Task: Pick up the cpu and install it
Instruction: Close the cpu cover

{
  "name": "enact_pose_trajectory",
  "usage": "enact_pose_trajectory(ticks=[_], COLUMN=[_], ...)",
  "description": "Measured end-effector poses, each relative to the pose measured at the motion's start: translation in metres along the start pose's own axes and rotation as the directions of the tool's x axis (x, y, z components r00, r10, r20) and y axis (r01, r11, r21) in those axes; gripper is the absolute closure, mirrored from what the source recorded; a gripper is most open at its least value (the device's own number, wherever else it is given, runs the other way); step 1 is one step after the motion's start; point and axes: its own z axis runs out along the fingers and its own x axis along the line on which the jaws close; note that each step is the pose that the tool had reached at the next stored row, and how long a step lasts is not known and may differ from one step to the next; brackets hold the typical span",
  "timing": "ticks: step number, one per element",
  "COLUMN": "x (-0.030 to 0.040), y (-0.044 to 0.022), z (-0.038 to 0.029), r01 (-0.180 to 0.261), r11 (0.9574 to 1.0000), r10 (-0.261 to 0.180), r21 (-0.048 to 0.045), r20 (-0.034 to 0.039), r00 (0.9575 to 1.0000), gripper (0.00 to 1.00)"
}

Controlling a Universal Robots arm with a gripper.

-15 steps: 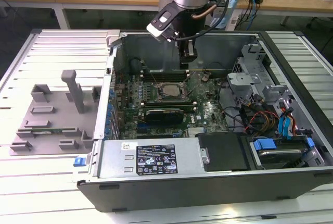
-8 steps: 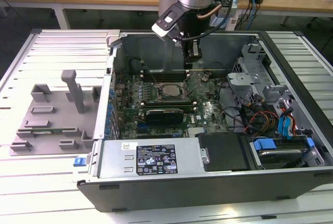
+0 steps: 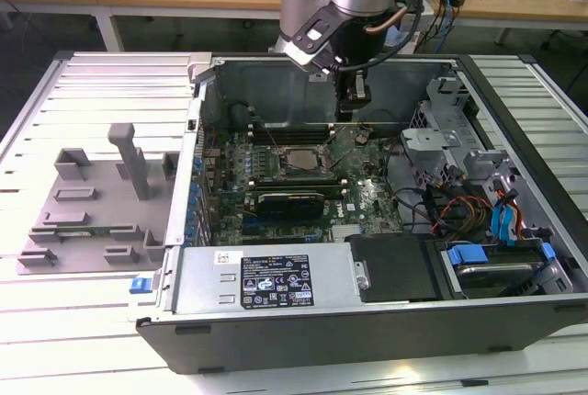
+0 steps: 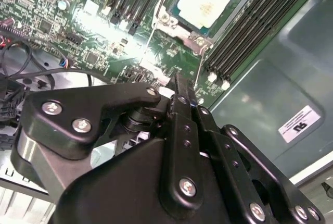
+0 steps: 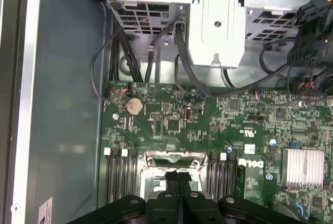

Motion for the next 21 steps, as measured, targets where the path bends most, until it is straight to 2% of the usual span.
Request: enact_pose_trajectory(ticks=[8, 11, 15, 16, 19, 21], x=[-0.0015, -0.0017, -0.0017, -0.0017, -0.0019, -0.0022], y=[0.0273, 0.0307, 0.0309, 0.0309, 0.0323, 0.0358], z=[0.0027, 0.0087, 0.0100, 0.0121, 0.0243, 0.0342], r01=[0.000, 0.000, 0.000, 0.000, 0.000, 0.000], r11=[1.0000, 1.0000, 1.0000, 1.0000, 0.9999, 0.9998], r10=[0.000, 0.000, 0.000, 0.000, 0.000, 0.000], r21=[0.0028, 0.0047, 0.0046, 0.0047, 0.0103, 0.0193], r20=[0.0002, -0.0001, -0.0005, -0.0002, -0.0004, -0.0004], r00=[1.0000, 1.0000, 1.0000, 1.0000, 1.0000, 1.0000], gripper=[0.89, 0.89, 0.89, 0.89, 0.89, 0.89])
